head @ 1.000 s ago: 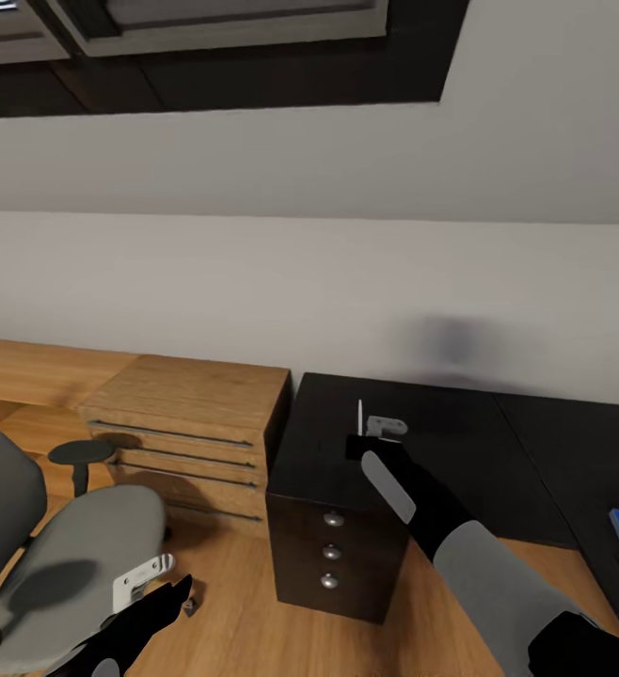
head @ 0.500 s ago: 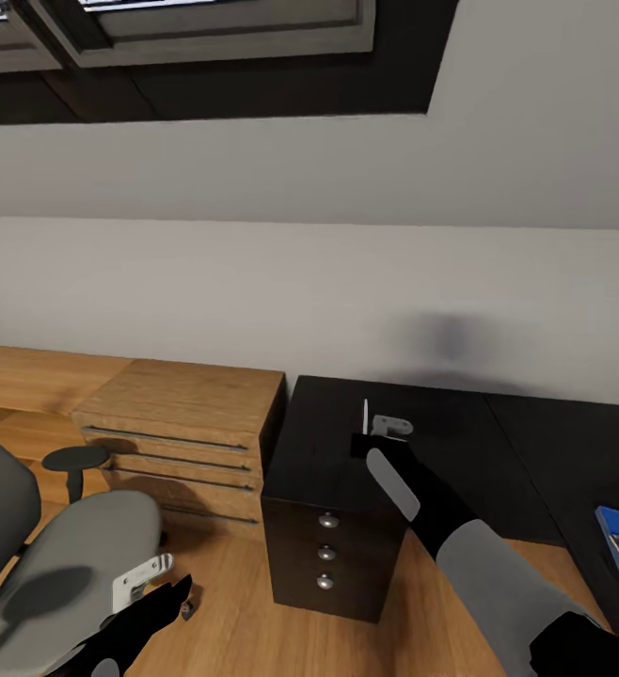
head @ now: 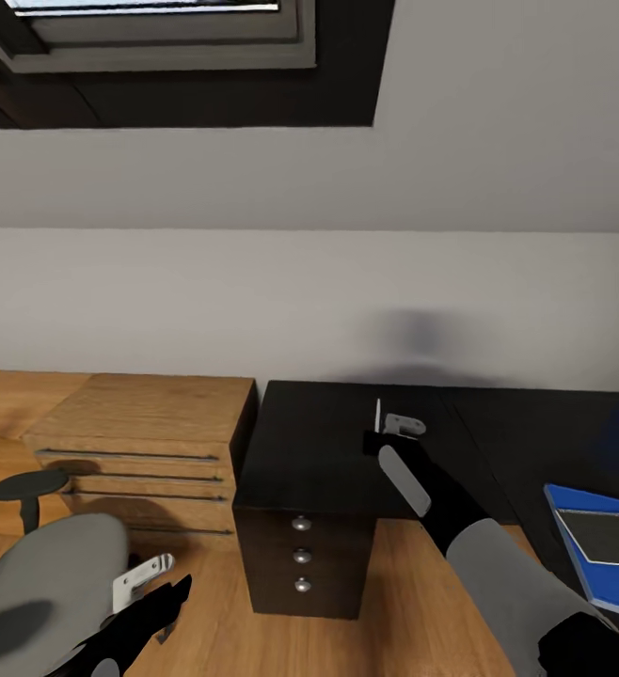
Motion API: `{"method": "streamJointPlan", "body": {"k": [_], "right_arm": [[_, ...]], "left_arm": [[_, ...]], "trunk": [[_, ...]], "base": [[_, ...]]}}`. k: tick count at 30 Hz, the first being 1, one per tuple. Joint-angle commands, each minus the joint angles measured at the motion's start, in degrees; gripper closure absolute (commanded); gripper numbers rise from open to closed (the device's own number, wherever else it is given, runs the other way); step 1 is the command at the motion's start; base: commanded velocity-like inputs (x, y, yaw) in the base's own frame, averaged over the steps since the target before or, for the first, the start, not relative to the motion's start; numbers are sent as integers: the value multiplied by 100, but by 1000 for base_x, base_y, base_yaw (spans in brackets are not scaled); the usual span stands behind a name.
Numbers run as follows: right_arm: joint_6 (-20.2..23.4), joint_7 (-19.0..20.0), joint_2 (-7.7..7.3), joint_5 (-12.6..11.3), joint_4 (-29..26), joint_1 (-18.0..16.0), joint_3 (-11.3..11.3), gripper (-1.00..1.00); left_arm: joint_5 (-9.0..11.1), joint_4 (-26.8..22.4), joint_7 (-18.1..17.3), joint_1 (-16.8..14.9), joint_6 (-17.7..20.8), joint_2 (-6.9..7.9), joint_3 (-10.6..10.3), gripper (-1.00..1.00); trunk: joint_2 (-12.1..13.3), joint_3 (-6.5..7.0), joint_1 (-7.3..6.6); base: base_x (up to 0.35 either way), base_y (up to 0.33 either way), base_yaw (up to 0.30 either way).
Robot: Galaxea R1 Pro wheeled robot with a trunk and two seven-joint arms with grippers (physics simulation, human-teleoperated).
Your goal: In the bedroom, organize the workspace by keeping the computer under the desk, ensuring the monitor is on the desk, placing the keyboard on the desk next to the monitor, placing the mouse on the desk next to the keyboard, moving the folder from the swivel chair onto the desk next to the mouse, stacking the notebook on top of the folder with the pen on top of the notebook, and positioning the swivel chair next to the desk.
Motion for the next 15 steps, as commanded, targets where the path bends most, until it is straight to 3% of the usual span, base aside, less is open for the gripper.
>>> {"method": "streamJointPlan", "body": {"k": [1,5,15], "right_arm": [[10,-45,-16,-41,-3,-7,-76,100],[9,-46,-77,-34,0,-7,-242,100],[10,-25,-510,-41,22,-7,-584,100]], "left_arm": [[59,-10,43,0,21,-3,2,-100],[56,-7,40,0,21,-3,4,-100],[62,235,46,6,21,26,7,-100]], "trunk": [[-7,-5,2],[-7,8,2],[-7,37,2]], "base": [[0,0,-273],[0,0,-276],[0,0,-282]]}}
